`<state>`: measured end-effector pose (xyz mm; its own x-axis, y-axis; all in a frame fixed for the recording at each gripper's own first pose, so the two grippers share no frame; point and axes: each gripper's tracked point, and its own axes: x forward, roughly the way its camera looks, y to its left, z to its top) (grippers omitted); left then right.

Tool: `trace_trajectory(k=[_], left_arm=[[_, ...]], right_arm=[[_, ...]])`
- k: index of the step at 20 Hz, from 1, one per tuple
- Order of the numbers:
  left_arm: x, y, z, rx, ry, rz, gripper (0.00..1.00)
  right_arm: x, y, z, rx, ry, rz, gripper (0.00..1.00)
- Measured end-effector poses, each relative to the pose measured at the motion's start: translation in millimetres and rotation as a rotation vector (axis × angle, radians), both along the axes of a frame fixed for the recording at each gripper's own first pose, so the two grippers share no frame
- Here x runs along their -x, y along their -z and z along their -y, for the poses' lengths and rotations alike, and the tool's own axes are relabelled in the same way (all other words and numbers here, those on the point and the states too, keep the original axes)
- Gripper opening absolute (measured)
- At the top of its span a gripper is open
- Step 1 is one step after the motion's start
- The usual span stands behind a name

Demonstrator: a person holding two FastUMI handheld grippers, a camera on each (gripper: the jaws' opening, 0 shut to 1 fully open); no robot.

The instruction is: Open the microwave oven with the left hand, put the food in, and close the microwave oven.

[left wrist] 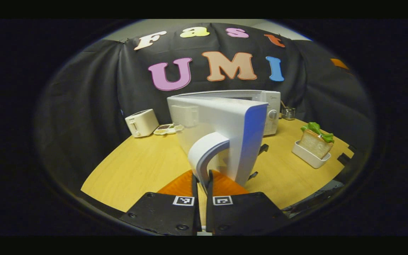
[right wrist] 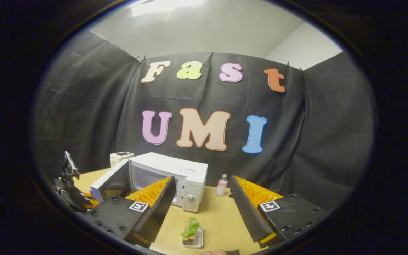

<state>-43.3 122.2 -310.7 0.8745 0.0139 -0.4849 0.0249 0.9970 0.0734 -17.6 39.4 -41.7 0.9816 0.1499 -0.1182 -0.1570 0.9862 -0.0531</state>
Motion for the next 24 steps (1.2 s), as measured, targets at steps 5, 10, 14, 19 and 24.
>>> trace_trajectory(k=[5,10,14,19,24], left_arm=[[4.2,0.4,-25.2,0.046,-0.018,-0.023,0.05],[7.5,0.6,-35.8,0.078,-0.009,-0.022,0.07],[4.0,1.6,-43.2,0.072,-0.021,-0.027,0.15],[5.2,3.9,-50.3,0.072,-0.078,-0.019,0.98],[10.8,-3.0,-48.0,0.059,-0.067,-0.016,0.96]], right_arm=[[-1.3,6.0,-10.7,0.002,-0.026,-0.011,0.97],[0.6,6.3,-13.4,0.007,-0.034,-0.011,0.98],[0.2,9.2,-14.1,0.009,-0.034,-0.019,0.97],[-1.0,15.2,-13.4,0.014,-0.037,-0.027,0.97],[-0.6,19.9,-11.9,0.018,-0.038,-0.036,0.97]])
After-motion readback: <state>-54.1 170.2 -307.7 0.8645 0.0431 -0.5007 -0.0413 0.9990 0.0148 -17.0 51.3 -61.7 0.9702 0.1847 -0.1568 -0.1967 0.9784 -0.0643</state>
